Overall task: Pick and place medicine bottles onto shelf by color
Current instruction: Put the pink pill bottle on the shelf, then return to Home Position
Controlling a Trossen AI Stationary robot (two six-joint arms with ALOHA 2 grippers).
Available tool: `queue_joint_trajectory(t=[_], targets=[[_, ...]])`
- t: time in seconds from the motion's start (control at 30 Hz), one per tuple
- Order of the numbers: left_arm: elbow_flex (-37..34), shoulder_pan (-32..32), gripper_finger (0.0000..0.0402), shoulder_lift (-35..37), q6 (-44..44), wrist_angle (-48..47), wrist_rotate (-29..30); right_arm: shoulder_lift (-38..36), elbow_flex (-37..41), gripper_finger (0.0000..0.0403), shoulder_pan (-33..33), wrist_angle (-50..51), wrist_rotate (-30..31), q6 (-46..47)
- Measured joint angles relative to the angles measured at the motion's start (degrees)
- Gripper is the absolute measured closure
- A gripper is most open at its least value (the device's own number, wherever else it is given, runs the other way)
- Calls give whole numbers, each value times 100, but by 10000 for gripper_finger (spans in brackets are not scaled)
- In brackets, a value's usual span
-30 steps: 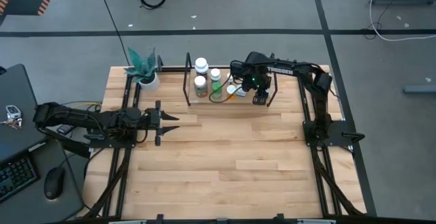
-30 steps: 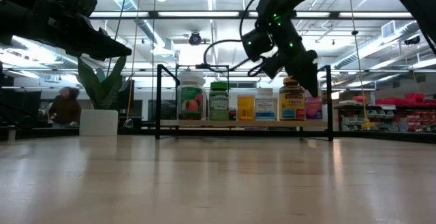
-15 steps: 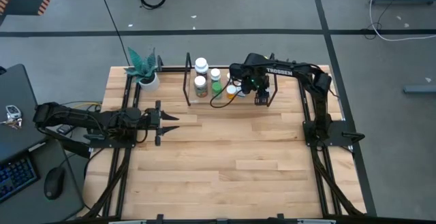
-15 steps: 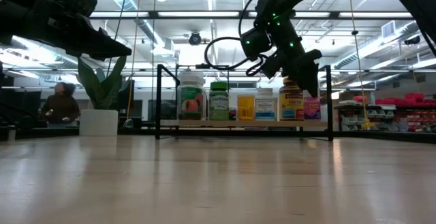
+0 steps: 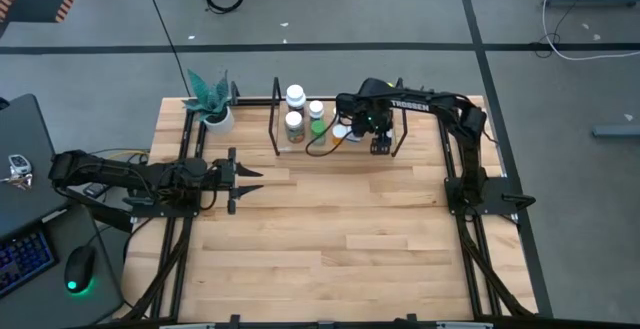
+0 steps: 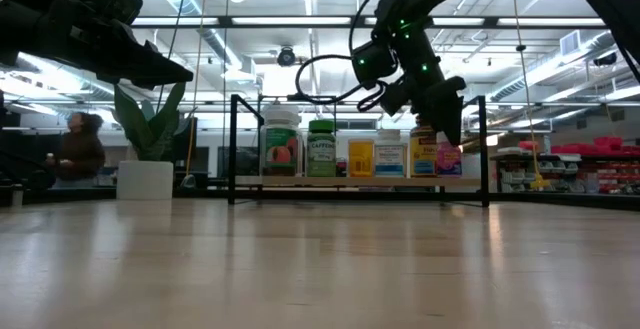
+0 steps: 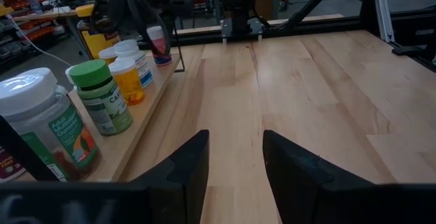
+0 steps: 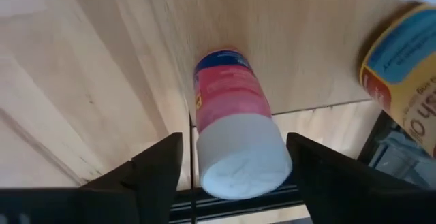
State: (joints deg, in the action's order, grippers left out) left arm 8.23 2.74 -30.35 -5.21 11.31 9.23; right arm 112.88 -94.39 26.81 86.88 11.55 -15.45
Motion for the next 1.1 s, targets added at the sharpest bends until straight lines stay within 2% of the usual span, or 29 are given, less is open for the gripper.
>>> queue_joint_trajectory(t=[0.17, 0.43, 0.7, 0.83, 1.1], targets=[[1, 0, 252, 0, 0, 0, 0, -326, -4, 118, -2, -3, 20, 213], [1, 0, 252, 0, 0, 0, 0, -1046, -8, 114, -144, -344, 37, 370], [1, 0, 254, 0, 0, 0, 1, -2229, 147, 115, -301, -1535, -194, 661], [1, 0, 249, 0, 0, 0, 1, -3064, 742, 115, -481, -2392, -173, 690], [0, 0, 256, 0, 1, 5, 0, -5087, 2874, 115, -965, -4791, -202, 1041]])
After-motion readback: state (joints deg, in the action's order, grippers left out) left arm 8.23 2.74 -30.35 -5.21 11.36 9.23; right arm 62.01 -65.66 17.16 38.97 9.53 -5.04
